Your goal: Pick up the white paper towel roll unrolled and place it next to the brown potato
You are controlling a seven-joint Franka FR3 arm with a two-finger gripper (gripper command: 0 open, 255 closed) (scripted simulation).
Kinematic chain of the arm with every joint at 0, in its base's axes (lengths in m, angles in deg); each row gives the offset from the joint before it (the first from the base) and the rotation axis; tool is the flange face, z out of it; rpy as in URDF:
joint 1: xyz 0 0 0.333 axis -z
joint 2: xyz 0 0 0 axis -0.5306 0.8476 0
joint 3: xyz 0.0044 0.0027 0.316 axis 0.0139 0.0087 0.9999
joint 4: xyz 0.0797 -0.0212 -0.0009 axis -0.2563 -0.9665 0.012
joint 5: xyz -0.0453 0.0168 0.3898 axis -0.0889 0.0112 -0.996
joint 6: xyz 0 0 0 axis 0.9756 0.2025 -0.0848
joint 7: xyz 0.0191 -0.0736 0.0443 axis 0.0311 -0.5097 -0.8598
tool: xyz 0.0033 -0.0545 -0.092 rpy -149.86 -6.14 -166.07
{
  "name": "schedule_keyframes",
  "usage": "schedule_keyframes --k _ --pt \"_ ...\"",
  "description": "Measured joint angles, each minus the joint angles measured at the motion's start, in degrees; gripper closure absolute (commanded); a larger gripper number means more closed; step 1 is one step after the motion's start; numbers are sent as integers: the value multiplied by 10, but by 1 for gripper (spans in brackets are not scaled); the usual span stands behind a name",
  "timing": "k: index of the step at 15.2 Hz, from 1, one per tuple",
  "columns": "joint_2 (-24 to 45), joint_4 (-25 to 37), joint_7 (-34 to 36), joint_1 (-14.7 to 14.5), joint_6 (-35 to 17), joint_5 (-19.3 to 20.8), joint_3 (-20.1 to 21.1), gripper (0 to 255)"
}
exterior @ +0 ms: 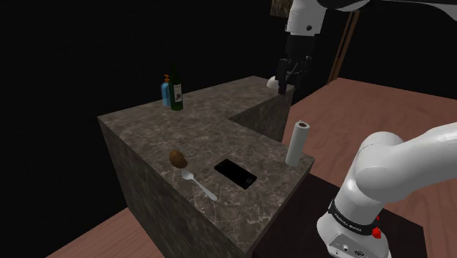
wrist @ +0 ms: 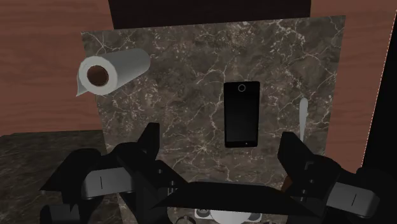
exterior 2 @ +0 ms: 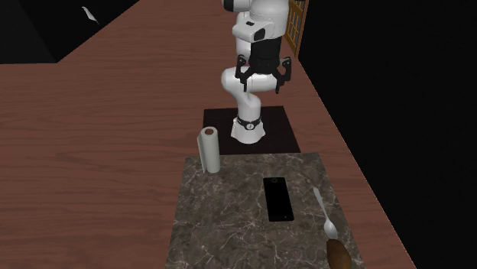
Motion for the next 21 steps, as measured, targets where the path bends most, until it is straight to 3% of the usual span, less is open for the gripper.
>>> schedule_keyframes --k 3,13,21 --pt "-4 -17 -7 5 -12 6 -11 0" --pt "7 -128 -73 59 -129 63 -120 0" --pt "70 -175 -128 99 -237 105 -213 0"
